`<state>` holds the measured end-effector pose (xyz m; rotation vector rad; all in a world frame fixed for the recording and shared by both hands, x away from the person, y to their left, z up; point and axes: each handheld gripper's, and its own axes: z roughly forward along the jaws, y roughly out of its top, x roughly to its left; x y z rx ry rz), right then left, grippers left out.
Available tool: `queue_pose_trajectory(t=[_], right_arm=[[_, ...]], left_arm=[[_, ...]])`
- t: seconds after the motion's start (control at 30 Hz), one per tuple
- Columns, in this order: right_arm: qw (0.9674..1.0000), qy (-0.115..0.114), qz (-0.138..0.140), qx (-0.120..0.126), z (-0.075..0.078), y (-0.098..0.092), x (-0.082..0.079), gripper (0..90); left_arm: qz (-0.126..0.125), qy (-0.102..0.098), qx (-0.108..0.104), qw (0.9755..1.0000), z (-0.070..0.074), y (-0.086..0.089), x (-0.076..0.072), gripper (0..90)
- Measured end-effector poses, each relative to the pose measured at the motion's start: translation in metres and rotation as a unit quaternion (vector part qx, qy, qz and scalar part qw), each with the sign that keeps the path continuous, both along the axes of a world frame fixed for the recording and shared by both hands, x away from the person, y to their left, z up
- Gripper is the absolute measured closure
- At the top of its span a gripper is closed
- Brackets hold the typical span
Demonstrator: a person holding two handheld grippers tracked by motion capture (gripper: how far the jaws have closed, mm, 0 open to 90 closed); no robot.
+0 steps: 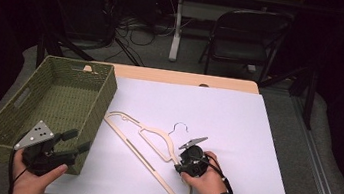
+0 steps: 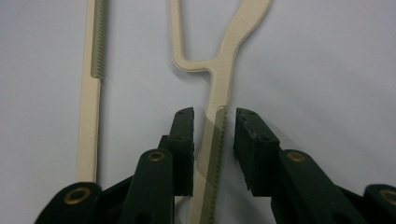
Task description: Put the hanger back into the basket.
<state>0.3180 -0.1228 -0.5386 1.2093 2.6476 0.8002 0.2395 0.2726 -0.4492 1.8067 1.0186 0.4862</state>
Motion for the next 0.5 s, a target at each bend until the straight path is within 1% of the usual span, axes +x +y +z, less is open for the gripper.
queue_pose_trajectory(t=[0.07,0.1,0.13,0.23,0.27,0.33,0.43,0.47,0.5], right_arm=[[1.0,0.002,-0.002,0.0,-0.0005,0.0022,0.0003,68.2],[0.9998,-0.013,-0.004,0.016,-0.004,0.0034,0.0008,68.2],[1.0,0.005,0.0,-0.002,-0.0008,0.0032,0.0011,68.4],[1.0,0.007,0.0,0.001,-0.001,0.0056,0.0016,68.7],[0.9999,0.009,-0.005,-0.003,-0.0006,0.007,0.0011,68.6],[1.0,0.005,-0.001,-0.003,-0.001,0.0076,0.0021,68.8],[0.9999,0.0,-0.011,0.0,-0.002,0.0097,0.0022,70.4],[0.9999,0.009,-0.007,-0.012,0.0001,0.0092,0.0025,70.9],[0.9998,0.01,-0.012,-0.016,0.0004,0.0103,0.0023,71.3]], left_arm=[[0.001,0.0,-0.001,1.0,-0.0002,0.0002,0.0,36.9],[0.002,0.001,-0.001,1.0,-0.0003,0.0003,0.0,36.9],[0.002,0.001,-0.001,1.0,-0.0005,0.0005,0.0,36.9],[0.003,0.002,-0.001,1.0,-0.001,0.001,0.0002,36.9],[0.003,0.002,-0.002,1.0,-0.0011,0.0011,0.0002,36.9],[0.003,0.002,-0.003,1.0,-0.0014,0.0014,0.0003,36.9],[0.005,0.002,-0.003,1.0,-0.0014,0.0017,0.0001,36.9],[0.006,0.002,-0.003,1.0,-0.0013,0.0021,0.0,36.9],[0.006,0.002,-0.004,1.0,-0.0013,0.0023,0.0,36.9]])
